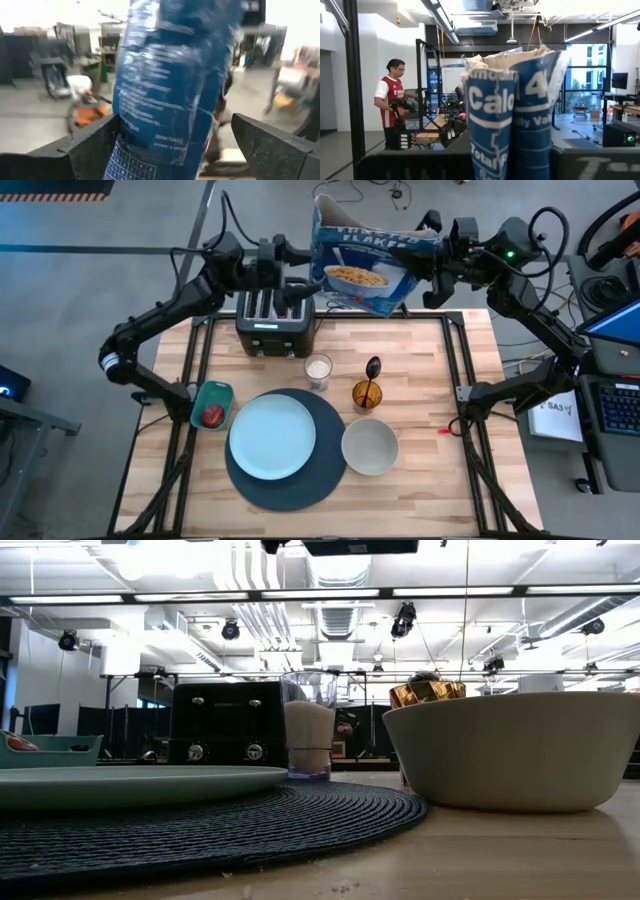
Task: Arrange a breakfast setting
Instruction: Pour the cereal into the gray bowl
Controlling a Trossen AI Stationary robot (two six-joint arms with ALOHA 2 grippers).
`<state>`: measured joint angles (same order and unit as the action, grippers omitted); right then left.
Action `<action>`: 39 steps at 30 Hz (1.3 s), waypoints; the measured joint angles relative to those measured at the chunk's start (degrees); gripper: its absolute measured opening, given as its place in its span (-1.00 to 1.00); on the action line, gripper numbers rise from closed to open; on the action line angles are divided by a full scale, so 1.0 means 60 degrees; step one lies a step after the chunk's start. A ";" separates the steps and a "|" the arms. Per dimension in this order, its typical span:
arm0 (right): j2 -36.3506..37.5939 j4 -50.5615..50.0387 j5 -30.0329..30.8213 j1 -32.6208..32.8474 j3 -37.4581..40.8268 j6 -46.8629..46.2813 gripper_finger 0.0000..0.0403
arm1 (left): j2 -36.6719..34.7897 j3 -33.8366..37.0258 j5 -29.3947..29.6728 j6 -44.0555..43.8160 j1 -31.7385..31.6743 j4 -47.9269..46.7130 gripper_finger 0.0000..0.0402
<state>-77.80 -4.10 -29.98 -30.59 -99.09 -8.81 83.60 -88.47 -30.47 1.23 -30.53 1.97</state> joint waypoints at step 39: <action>-0.0113 0.0408 -0.0075 0.0281 -0.0018 -0.0980 -0.96 | 0.0799 0.0000 -0.0775 -0.1083 0.0022 0.2974 0.73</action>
<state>-78.48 -1.65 -30.42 -28.90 -99.20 -14.68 88.39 -88.47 -35.12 -5.27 -30.39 19.82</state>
